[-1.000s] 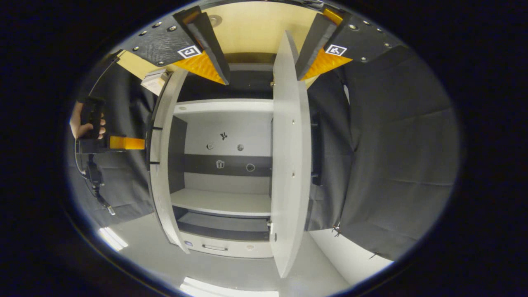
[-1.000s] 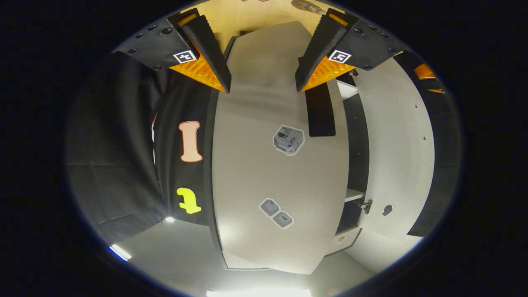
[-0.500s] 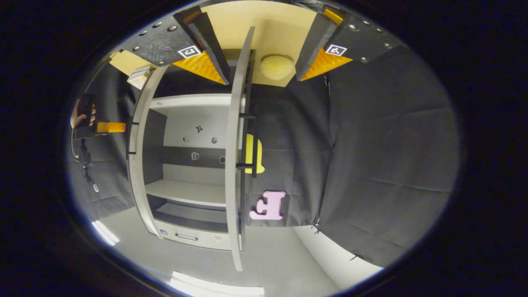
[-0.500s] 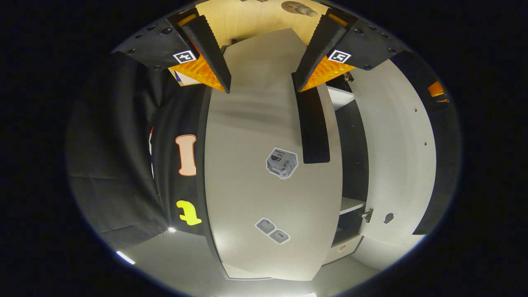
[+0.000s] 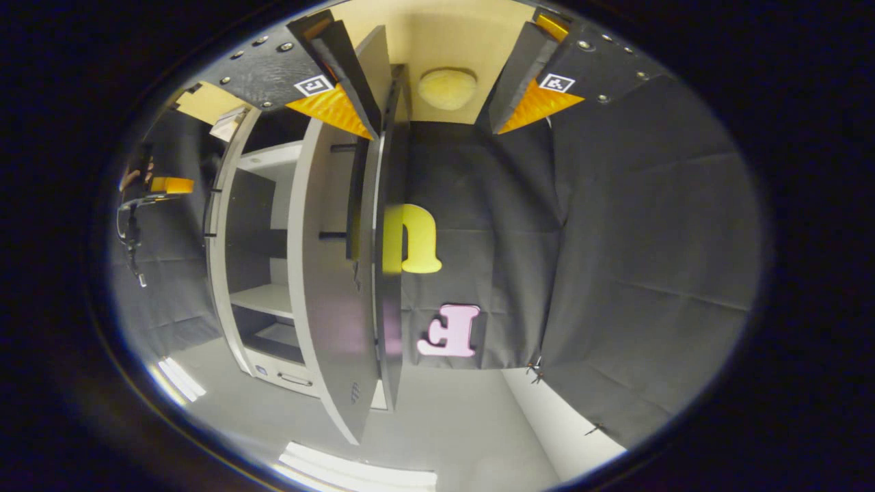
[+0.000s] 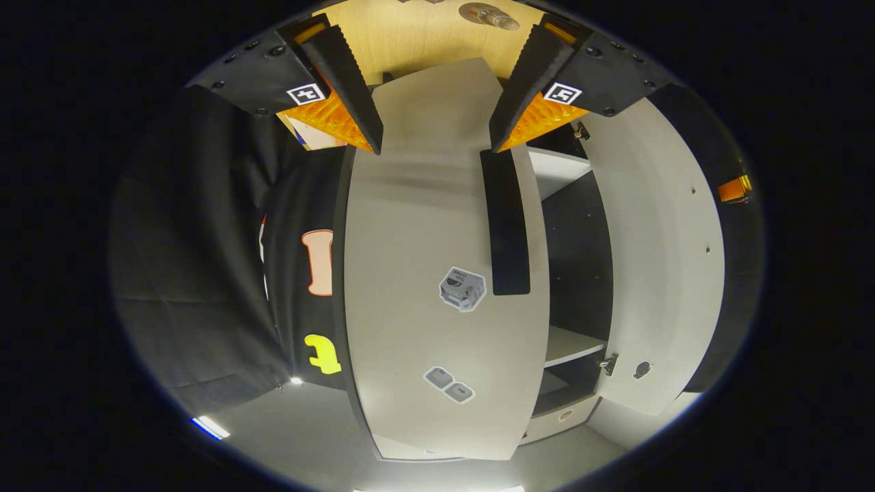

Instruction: Grasp the bottle in the cabinet with the left hand and place it on the coaster, then close the right door with the right hand and the left door with the left hand.

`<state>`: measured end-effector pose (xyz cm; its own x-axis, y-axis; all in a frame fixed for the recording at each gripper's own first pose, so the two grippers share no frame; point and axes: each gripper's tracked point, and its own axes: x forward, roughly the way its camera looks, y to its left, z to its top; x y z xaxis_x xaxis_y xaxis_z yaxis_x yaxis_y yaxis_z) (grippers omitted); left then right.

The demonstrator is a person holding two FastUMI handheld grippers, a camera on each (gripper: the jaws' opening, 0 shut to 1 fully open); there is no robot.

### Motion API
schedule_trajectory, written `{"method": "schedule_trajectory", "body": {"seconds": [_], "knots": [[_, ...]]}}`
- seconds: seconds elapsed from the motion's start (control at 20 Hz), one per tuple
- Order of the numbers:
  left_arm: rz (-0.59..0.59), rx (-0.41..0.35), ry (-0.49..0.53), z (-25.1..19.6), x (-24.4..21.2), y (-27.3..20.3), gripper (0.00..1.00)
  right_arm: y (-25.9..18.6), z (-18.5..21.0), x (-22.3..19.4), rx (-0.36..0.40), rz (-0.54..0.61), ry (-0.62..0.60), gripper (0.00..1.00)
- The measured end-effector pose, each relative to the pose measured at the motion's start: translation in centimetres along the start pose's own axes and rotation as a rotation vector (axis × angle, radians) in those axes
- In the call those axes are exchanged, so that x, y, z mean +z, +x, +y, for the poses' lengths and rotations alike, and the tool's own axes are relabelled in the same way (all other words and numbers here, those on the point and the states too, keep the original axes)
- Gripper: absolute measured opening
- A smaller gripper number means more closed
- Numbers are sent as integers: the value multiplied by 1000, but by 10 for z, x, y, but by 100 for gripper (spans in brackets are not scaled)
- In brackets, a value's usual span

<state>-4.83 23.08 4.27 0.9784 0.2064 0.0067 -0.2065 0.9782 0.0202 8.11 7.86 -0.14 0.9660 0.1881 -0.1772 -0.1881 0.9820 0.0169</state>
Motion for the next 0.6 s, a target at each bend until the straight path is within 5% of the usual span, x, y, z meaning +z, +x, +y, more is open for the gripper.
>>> {"method": "schedule_trajectory", "body": {"seconds": [0.6], "knots": [[-39, -123, 17, -9, 30, 77, 91, -26, -37, -35, -136, 49, 96, 98]]}}
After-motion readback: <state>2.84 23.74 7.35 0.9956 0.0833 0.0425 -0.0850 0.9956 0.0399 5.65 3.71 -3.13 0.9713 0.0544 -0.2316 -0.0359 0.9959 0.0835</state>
